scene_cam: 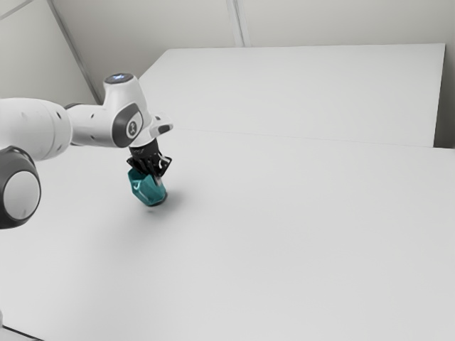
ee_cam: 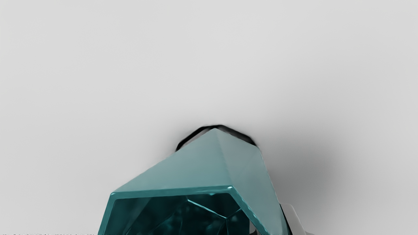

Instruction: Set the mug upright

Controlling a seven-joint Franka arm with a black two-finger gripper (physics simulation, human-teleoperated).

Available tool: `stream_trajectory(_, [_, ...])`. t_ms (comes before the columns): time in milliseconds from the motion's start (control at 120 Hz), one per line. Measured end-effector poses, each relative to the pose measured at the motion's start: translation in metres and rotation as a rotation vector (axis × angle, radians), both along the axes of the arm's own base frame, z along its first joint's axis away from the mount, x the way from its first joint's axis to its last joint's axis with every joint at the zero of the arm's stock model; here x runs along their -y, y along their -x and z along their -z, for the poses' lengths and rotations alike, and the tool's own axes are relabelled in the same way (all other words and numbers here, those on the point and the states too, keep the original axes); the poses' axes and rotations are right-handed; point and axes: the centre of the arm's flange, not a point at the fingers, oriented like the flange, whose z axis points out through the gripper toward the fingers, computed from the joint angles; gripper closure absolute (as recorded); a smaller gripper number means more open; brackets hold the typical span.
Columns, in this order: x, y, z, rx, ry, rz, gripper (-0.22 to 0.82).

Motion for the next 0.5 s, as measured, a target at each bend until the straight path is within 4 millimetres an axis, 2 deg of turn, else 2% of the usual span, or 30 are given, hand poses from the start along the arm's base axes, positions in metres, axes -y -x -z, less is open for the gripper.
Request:
stream_trajectory(225, [-0.0003,-0.0004,0.0057,-0.007,-0.007,-0.034,0.77])
stream_trajectory(400, [0.0003,-0.0017,0.0072,-0.007,-0.003,-0.045,0.50])
stream_trajectory(500, [0.0005,-0.0020,0.0076,-0.007,-0.002,-0.049,0.39])
